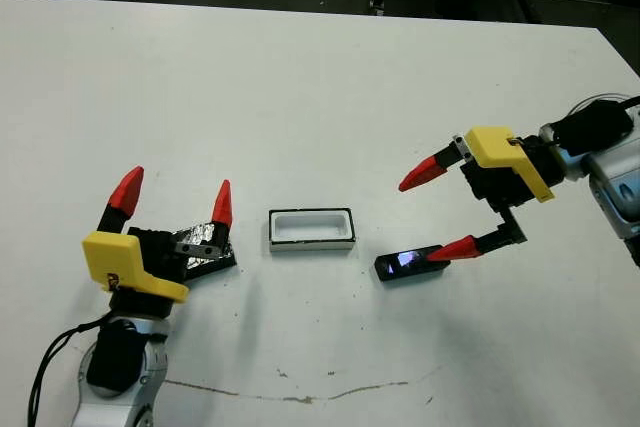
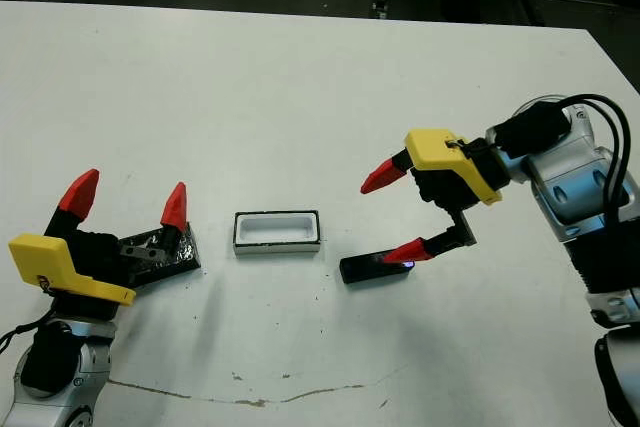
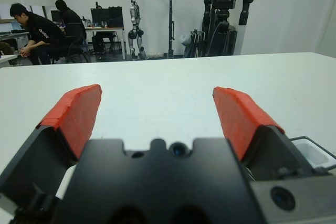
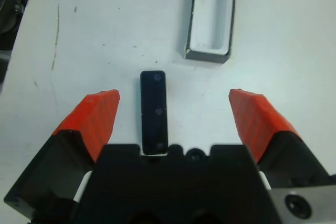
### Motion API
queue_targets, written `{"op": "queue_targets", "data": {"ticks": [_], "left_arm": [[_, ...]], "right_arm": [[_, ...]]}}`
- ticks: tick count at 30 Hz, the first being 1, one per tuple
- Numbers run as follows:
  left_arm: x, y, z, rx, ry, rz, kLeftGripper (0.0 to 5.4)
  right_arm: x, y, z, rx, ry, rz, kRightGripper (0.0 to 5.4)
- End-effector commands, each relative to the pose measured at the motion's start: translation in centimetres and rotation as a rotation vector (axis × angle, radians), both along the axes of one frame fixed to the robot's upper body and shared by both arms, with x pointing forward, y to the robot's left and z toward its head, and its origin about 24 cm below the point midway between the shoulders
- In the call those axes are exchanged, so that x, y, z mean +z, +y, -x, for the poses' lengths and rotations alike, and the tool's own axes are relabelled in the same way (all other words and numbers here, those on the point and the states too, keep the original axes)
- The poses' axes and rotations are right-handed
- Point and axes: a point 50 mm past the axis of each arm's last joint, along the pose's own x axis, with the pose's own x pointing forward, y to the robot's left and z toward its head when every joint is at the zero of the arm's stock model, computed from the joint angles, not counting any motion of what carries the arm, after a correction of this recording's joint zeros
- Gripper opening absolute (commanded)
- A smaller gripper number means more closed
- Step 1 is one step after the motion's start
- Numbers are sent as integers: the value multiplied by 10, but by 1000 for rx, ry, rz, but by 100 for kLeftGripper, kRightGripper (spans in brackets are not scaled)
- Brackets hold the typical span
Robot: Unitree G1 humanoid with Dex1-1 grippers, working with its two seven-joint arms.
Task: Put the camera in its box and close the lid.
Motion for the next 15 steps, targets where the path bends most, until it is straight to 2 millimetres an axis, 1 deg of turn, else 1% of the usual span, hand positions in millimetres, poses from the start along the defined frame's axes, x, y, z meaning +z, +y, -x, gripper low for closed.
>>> {"op": "queue_targets", "data": {"ticks": [1,5,15], "left_arm": [[-4,1,2,7,27,-12,539],[-5,1,2,5,25,-4,539],[-5,1,3,2,26,-8,539]], "right_arm": [[-12,-2,1,-10,56,1,540],[-22,-2,2,-8,74,10,540],[-33,-7,6,-26,78,23,540]]}}
